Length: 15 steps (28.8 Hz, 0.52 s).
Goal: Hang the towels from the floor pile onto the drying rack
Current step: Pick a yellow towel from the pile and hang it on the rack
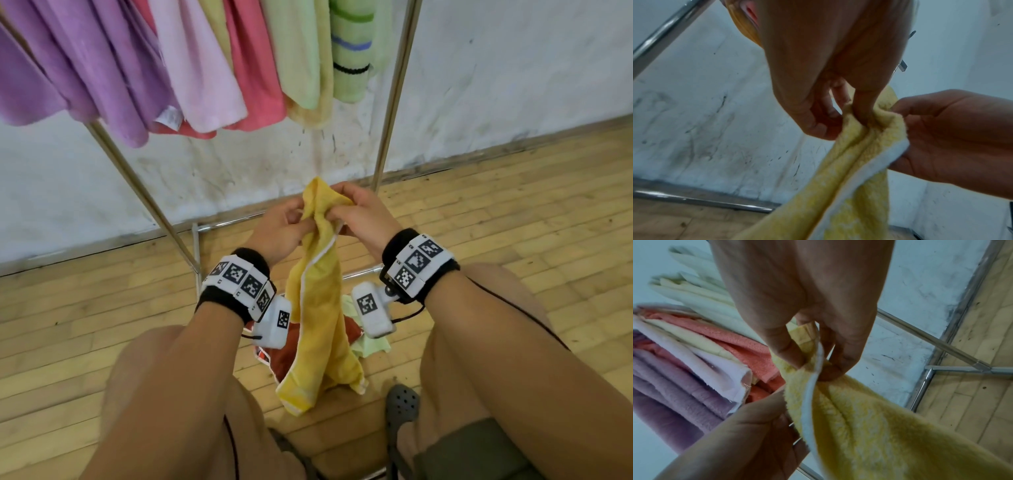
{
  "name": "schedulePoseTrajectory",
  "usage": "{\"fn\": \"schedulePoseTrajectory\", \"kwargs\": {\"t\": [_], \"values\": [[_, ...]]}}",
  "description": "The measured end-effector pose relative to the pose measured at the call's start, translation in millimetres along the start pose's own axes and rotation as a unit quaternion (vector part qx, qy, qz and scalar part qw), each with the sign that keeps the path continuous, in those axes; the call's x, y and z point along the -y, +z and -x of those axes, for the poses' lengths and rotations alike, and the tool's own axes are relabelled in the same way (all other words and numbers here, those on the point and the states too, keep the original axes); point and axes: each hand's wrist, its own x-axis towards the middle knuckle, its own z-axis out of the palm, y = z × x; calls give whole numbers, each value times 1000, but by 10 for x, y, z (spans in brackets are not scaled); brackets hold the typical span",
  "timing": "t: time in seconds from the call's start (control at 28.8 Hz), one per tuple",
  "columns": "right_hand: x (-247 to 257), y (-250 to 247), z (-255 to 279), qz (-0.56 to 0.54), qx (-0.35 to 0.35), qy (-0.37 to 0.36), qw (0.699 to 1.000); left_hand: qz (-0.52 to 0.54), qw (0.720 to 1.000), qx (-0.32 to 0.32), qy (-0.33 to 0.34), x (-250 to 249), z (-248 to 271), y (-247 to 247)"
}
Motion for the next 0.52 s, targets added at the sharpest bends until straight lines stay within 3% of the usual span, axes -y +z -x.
{"fn": "schedulePoseTrajectory", "kwargs": {"t": [0.14, 0.35, 0.42, 0.52], "values": [[-84, -14, -52, 40, 1, 10, 999, -16, 998, -60, 23, 52, -54, -14], [-132, -46, -57, 117, 28, -12, 993, -25, 997, -68, 28, 32, -62, 16], [-118, -90, -64, 114, 2, -27, 993, -23, 997, -78, 15, 52, -81, 18], [-64, -197, -78, 94, -75, -29, 992, -55, 998, -13, -26, 110, -102, 11]]}}
